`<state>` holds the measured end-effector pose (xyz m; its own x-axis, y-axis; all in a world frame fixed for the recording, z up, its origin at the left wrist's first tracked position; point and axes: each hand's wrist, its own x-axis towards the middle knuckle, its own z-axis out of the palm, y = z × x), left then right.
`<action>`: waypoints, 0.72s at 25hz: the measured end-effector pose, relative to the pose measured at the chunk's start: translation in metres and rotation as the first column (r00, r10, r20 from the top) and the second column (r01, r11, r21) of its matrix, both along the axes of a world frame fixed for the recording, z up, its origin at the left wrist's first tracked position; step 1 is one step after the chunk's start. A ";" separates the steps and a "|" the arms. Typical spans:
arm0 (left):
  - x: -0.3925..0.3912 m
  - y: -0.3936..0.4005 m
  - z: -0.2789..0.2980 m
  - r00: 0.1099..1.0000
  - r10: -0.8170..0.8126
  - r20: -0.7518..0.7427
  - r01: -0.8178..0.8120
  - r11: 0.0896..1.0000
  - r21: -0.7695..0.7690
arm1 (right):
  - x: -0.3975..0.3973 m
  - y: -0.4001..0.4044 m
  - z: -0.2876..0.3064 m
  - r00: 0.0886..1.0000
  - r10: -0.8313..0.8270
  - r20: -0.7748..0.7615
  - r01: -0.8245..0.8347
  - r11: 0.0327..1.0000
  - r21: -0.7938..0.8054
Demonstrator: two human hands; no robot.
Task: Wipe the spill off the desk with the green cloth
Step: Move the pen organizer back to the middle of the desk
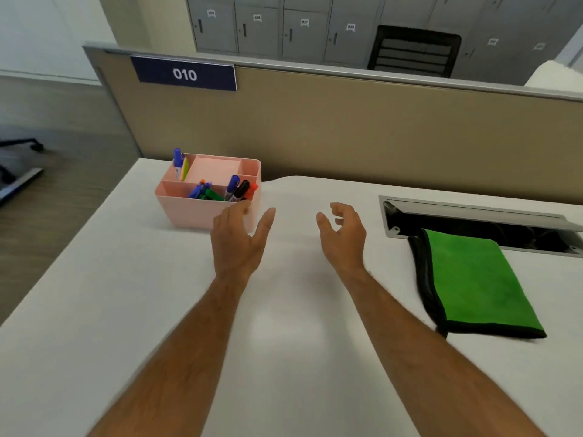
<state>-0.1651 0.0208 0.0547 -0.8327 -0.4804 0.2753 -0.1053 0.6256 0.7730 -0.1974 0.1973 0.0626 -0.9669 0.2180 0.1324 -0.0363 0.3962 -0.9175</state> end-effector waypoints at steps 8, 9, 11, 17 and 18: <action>0.007 -0.107 -0.013 0.959 0.262 -0.105 -0.238 0.951 0.197 | 0.005 -0.102 0.008 0.934 0.264 0.240 -0.209 0.950 -0.234; 0.007 -0.113 -0.012 0.953 0.287 -0.095 -0.259 0.937 0.234 | 0.005 -0.108 0.006 0.919 0.299 0.259 -0.237 0.940 -0.245; 0.004 -0.128 -0.012 0.942 0.331 -0.062 -0.294 0.897 0.329 | 0.005 -0.120 0.002 0.887 0.361 0.287 -0.281 0.917 -0.285; -0.018 -0.144 -0.009 0.991 0.126 0.046 -0.128 0.786 0.605 | 0.000 -0.139 -0.013 0.837 0.480 0.265 -0.371 0.852 -0.370; -0.021 -0.145 -0.011 0.994 0.103 0.044 -0.108 0.779 0.617 | 0.000 -0.142 -0.015 0.837 0.492 0.241 -0.384 0.841 -0.382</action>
